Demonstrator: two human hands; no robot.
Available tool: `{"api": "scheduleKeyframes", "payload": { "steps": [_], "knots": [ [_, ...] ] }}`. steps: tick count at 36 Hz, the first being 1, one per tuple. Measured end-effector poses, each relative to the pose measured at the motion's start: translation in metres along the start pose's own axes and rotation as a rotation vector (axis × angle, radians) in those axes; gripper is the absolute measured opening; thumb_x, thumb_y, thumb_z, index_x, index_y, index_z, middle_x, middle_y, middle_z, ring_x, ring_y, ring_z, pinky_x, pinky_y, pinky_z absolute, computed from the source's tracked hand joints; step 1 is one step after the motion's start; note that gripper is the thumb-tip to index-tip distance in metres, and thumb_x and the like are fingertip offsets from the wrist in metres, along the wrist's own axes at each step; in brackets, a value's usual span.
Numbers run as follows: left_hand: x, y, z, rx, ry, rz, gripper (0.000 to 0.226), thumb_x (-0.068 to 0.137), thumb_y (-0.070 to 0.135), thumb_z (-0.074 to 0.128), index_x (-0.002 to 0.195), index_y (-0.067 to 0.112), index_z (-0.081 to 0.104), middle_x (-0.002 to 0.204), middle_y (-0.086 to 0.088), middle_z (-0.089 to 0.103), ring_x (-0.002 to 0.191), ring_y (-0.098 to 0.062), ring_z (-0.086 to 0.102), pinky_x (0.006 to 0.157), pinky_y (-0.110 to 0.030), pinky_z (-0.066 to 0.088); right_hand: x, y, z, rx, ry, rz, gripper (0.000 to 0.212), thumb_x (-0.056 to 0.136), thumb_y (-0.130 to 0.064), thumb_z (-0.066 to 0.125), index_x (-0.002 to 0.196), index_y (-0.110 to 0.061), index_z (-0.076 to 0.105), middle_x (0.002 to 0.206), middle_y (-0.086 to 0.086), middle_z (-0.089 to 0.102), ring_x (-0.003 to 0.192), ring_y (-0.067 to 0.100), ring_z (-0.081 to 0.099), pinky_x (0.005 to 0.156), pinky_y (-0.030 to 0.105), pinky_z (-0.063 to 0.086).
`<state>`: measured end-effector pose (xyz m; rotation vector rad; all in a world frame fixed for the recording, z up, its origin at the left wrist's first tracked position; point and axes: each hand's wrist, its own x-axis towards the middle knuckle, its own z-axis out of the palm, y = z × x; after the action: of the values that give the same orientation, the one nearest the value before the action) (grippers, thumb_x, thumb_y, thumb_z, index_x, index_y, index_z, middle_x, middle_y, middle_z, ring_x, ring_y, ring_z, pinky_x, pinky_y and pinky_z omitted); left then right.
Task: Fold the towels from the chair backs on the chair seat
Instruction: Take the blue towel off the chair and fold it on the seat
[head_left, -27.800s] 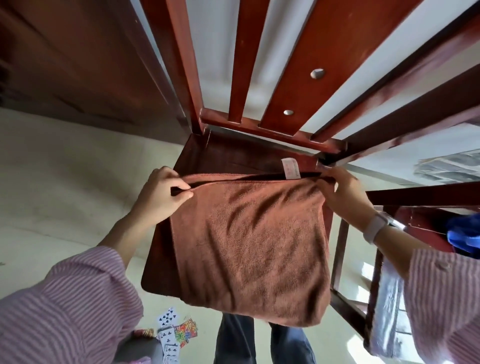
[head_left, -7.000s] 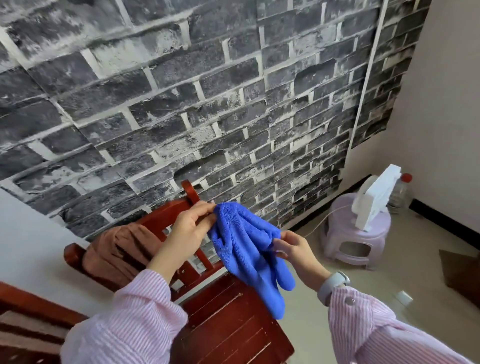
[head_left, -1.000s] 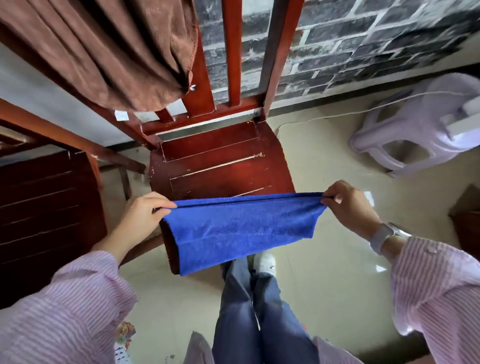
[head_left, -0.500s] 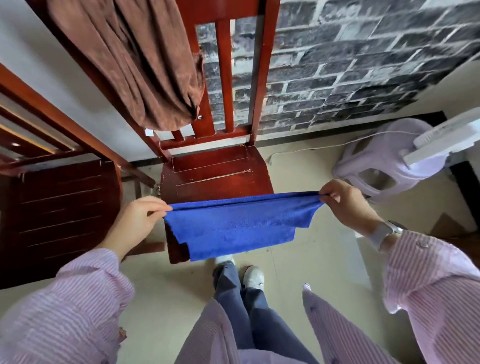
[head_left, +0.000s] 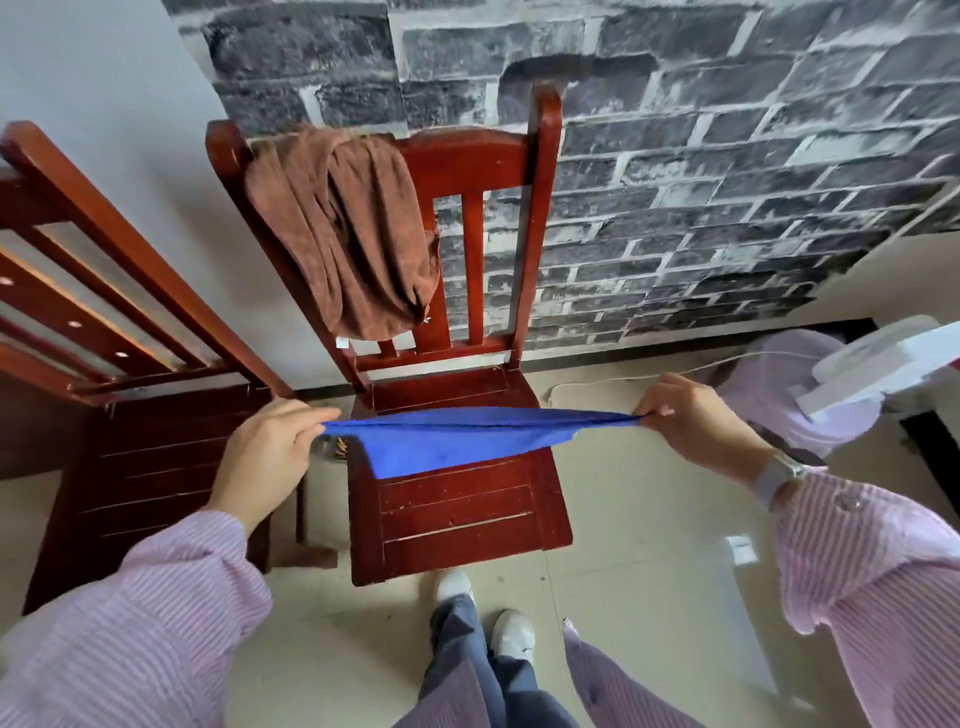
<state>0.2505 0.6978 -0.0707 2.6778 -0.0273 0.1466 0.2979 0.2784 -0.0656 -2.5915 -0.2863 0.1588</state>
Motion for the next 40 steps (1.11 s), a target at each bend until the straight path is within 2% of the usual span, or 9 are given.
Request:
{"api": "scheduleKeyframes", "payload": {
  "steps": [4,10,16,19,22,29,34,37,40],
  "knots": [
    [0.008,0.0,-0.001,0.037,0.147,0.019,0.024,0.082,-0.002,0.053,0.096,0.006,0.072,0.087,-0.009,0.068,0.087,-0.021,0.054,0.076,-0.035,0.046,0.018,-0.012,-0.009,0.038,0.181,0.052,0.006,0.073,0.007,0.065,0.073,0.002,0.064,0.073,0.001,0.046,0.067,0.02,0.045,0.061,0.019,0.027],
    [0.019,0.0,-0.006,0.055,0.256,-0.027,0.024,0.079,-0.009,0.056,0.092,0.005,0.072,0.082,-0.01,0.067,0.087,-0.033,0.051,0.078,-0.036,0.042,0.036,-0.017,-0.011,0.055,0.189,0.06,0.008,0.071,0.006,0.065,0.072,-0.001,0.063,0.066,-0.007,0.042,0.067,0.022,0.047,0.059,0.019,0.027],
    [0.032,-0.007,-0.004,0.065,0.181,-0.099,0.024,0.082,-0.005,0.053,0.093,0.008,0.071,0.087,-0.01,0.066,0.088,-0.033,0.051,0.073,-0.037,0.043,0.05,-0.02,0.003,0.051,0.173,0.036,0.006,0.072,0.009,0.063,0.072,0.003,0.062,0.066,-0.009,0.041,0.069,0.021,0.045,0.062,0.019,0.026],
    [0.042,-0.011,-0.002,0.025,0.138,-0.149,0.025,0.083,-0.001,0.05,0.093,0.01,0.071,0.089,-0.01,0.064,0.092,-0.032,0.052,0.072,-0.035,0.04,0.061,-0.023,0.01,0.021,0.16,0.043,0.006,0.074,0.008,0.06,0.077,0.004,0.063,0.073,0.006,0.051,0.073,0.02,0.045,0.064,0.022,0.026],
    [0.05,-0.015,-0.001,-0.011,0.128,-0.165,0.027,0.082,0.006,0.046,0.091,0.011,0.071,0.089,-0.008,0.063,0.091,-0.03,0.054,0.072,-0.032,0.038,0.071,-0.025,0.015,-0.032,0.127,0.048,0.008,0.077,0.007,0.057,0.082,0.003,0.062,0.086,0.019,0.058,0.078,0.028,0.052,0.07,0.029,0.033],
    [0.052,-0.02,-0.002,-0.042,0.13,-0.158,0.021,0.087,0.001,0.051,0.098,0.008,0.067,0.097,-0.008,0.063,0.089,-0.028,0.06,0.08,-0.035,0.042,0.075,-0.021,0.025,-0.158,0.141,-0.017,0.017,0.084,0.005,0.05,0.096,0.002,0.062,0.092,0.021,0.057,0.087,0.038,0.056,0.081,0.04,0.045],
    [0.054,-0.03,-0.001,-0.176,0.052,-0.145,0.02,0.087,-0.001,0.05,0.1,0.005,0.064,0.095,-0.008,0.061,0.084,-0.03,0.062,0.085,-0.041,0.048,0.073,-0.022,0.025,-0.174,0.151,-0.039,0.018,0.086,0.004,0.05,0.1,0.002,0.061,0.094,0.021,0.058,0.088,0.039,0.056,0.08,0.039,0.045],
    [0.052,-0.028,-0.005,-0.194,0.053,-0.14,0.016,0.088,-0.001,0.05,0.099,0.006,0.06,0.093,-0.005,0.061,0.081,-0.021,0.059,0.079,-0.028,0.042,0.07,-0.025,0.02,-0.149,0.171,-0.079,0.022,0.086,0.002,0.048,0.106,-0.002,0.056,0.096,0.019,0.055,0.088,0.037,0.055,0.076,0.037,0.044],
    [0.05,-0.03,-0.009,-0.166,0.078,-0.101,0.011,0.089,0.001,0.049,0.096,0.008,0.054,0.09,-0.002,0.058,0.078,-0.02,0.059,0.074,-0.028,0.039,0.067,-0.031,0.015,-0.147,0.198,-0.165,0.023,0.084,-0.001,0.043,0.102,-0.015,0.046,0.092,0.018,0.051,0.077,0.037,0.055,0.066,0.037,0.046]
  ]
}}
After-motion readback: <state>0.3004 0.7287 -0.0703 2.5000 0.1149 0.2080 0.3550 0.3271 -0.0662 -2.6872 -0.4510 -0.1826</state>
